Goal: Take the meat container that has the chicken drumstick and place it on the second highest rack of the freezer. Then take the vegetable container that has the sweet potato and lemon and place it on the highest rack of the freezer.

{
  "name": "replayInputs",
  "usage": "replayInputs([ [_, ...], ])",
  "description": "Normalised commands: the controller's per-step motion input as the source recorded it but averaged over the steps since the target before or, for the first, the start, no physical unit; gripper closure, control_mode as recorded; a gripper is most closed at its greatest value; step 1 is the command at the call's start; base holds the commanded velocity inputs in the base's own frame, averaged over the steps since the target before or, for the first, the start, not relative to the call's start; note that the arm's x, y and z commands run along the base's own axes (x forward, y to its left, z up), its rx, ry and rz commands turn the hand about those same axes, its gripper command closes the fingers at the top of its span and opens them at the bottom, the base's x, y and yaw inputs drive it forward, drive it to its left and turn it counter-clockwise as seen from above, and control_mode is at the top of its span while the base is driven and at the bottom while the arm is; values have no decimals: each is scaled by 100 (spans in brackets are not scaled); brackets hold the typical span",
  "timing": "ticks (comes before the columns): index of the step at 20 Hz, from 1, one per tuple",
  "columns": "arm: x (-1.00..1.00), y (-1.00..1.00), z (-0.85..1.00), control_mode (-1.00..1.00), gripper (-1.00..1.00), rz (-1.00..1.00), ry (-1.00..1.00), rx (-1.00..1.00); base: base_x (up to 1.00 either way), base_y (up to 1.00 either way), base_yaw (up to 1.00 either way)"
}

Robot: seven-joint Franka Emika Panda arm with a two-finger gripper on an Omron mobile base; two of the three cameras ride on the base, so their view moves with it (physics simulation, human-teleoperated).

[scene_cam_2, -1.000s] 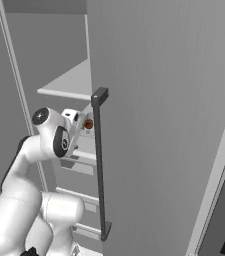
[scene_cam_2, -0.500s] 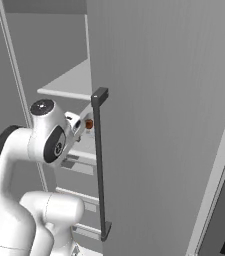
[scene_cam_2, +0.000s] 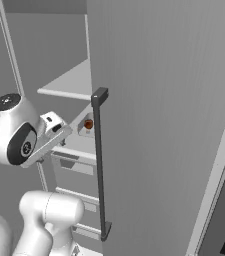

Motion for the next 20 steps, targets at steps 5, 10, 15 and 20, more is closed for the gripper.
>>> replayInputs([
  [5, -26, -23, 71, -100, -100, -61, 8, 13, 0, 0, 0],
  [10, -97, -19, 14, -100, -100, -66, 6, 32, 0, 0, 0],
  [15, -81, -5, 0, -100, -100, -63, -1, 21, 0, 0, 0],
  [20, -20, -3, 0, -100, -100, -41, -1, 12, 0, 0, 0],
])
